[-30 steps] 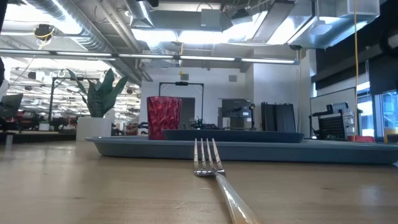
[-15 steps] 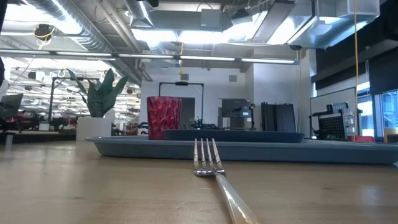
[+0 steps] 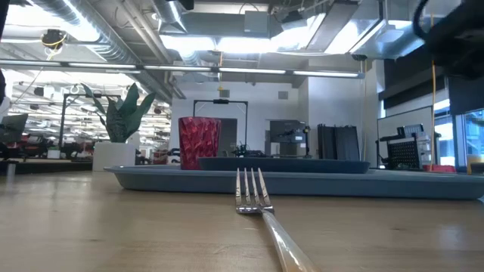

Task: Pick and place plate/cup/fork/spoon on tray
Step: Put the orange spoon on the light blue tray to the right of the blue plate

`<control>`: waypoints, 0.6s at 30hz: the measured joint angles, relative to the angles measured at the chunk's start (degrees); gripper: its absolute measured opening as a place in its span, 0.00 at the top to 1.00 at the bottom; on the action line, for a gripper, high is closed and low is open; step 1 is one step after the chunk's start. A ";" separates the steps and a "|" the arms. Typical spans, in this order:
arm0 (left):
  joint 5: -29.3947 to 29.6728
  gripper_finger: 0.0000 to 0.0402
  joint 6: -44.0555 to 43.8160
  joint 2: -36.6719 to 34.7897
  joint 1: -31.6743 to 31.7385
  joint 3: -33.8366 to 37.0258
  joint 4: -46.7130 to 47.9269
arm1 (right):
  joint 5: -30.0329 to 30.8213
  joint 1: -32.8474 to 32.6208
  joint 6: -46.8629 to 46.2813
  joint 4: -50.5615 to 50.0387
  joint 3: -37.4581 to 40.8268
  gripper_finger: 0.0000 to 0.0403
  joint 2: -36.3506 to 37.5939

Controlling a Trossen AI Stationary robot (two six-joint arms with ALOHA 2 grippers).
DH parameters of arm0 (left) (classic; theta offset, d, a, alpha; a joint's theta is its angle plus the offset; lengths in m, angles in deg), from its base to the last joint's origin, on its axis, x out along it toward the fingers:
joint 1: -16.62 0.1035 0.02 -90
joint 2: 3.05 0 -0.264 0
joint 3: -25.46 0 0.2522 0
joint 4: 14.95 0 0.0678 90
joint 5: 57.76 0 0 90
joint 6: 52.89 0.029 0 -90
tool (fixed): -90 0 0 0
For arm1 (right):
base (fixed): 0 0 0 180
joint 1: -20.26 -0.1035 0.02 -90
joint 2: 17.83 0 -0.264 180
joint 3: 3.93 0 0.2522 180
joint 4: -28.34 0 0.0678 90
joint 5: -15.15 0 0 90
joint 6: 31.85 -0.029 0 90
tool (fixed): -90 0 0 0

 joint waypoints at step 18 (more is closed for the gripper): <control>0.02 1.00 1.36 0.00 0.00 0.00 0.01 | 3.64 29.50 30.25 0.65 -0.02 1.00 -0.42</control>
